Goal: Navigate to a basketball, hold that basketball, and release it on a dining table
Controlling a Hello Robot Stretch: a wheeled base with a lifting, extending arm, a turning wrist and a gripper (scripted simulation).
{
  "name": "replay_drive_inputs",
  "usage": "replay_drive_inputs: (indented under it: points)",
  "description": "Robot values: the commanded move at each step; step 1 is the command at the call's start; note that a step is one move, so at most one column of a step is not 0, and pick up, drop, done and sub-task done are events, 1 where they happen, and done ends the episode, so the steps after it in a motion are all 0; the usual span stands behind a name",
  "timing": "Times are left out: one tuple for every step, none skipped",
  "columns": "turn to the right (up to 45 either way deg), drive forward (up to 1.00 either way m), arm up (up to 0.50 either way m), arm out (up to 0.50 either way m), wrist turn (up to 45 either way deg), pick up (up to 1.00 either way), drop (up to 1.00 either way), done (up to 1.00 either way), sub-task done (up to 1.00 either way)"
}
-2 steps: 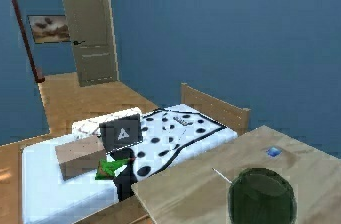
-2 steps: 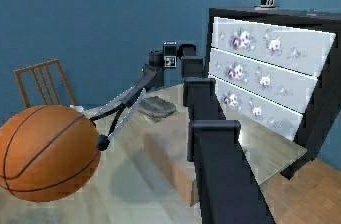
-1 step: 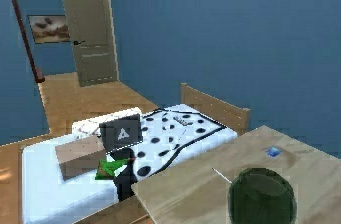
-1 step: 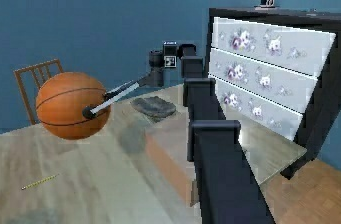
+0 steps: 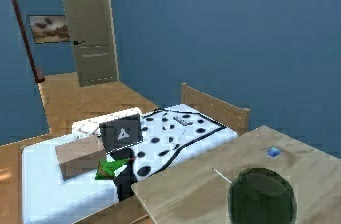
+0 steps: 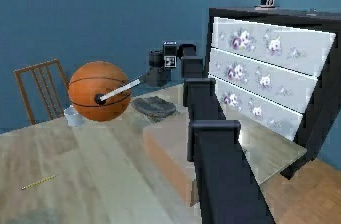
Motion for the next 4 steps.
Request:
replay_drive_inputs:
  points:
    - [0.0,0.00,-0.32,0.00,0.0,0.00,0.00,0.00,0.00]
    - [0.0,0.00,0.00,0.00,0.0,0.00,1.00,0.00,0.00]
    - [0.0,0.00,0.00,-0.10,0.0,0.00,0.00,0.00,0.00]
    - [0.0,0.00,0.00,0.00,0.0,0.00,0.00,1.00,0.00]
